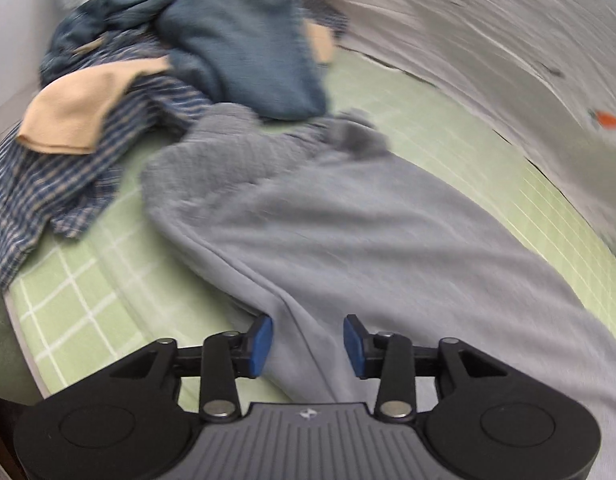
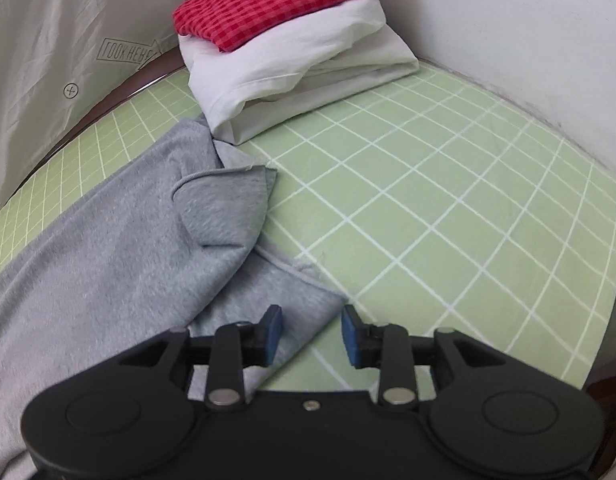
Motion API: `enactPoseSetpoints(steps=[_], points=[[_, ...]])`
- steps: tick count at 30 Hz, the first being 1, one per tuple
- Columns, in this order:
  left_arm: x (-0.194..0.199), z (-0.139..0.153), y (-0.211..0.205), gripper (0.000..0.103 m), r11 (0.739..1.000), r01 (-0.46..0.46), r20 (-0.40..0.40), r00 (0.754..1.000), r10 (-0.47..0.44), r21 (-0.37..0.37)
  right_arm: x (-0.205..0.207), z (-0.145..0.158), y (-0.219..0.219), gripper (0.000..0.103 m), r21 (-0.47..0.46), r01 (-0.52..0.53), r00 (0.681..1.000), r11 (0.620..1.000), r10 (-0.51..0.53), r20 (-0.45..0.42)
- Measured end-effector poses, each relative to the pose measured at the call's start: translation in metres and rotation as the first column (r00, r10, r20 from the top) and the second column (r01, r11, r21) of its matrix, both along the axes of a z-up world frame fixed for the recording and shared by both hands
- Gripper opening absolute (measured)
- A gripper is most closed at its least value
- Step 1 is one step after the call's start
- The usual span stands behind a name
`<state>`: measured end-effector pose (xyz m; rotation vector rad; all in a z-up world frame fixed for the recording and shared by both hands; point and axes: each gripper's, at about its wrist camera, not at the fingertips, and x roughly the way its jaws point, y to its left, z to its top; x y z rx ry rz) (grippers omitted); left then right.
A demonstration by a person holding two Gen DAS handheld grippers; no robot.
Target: Fold clothes
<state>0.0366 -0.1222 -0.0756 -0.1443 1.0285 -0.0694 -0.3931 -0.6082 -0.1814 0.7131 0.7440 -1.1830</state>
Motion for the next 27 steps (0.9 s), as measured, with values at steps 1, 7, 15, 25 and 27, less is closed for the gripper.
enactPoseSetpoints(steps=[1,7,15,25,27], points=[[-0.006,0.000,-0.015,0.045,0.999,0.046,0.000,0.999,-0.046,-0.006,0.003,0.001,-0.004,0.055,-0.013,-0.042,0.999,0.999,0.042,-0.020],[-0.046,-0.005,-0.106,0.059,0.965,0.262,-0.002,0.965,-0.262,0.000,0.022,-0.007,-0.024,0.072,-0.024,-0.253,0.960,0.967,0.248,-0.131],[-0.062,-0.029,-0.172,0.064,0.939,0.344,-0.087,0.936,-0.340,0.028,0.036,-0.018,-0.051,0.089,-0.073,-0.374,0.920,0.924,0.361,-0.151],[-0.070,-0.031,-0.182,0.074,0.922,0.370,-0.121,0.927,-0.356,0.117,-0.006,-0.023,-0.089,0.089,-0.104,-0.150,0.983,0.983,0.138,-0.119],[-0.073,-0.031,-0.182,0.078,0.921,0.369,-0.117,0.927,-0.356,0.123,-0.014,-0.020,-0.081,0.089,-0.103,-0.146,0.985,0.984,0.135,-0.105]])
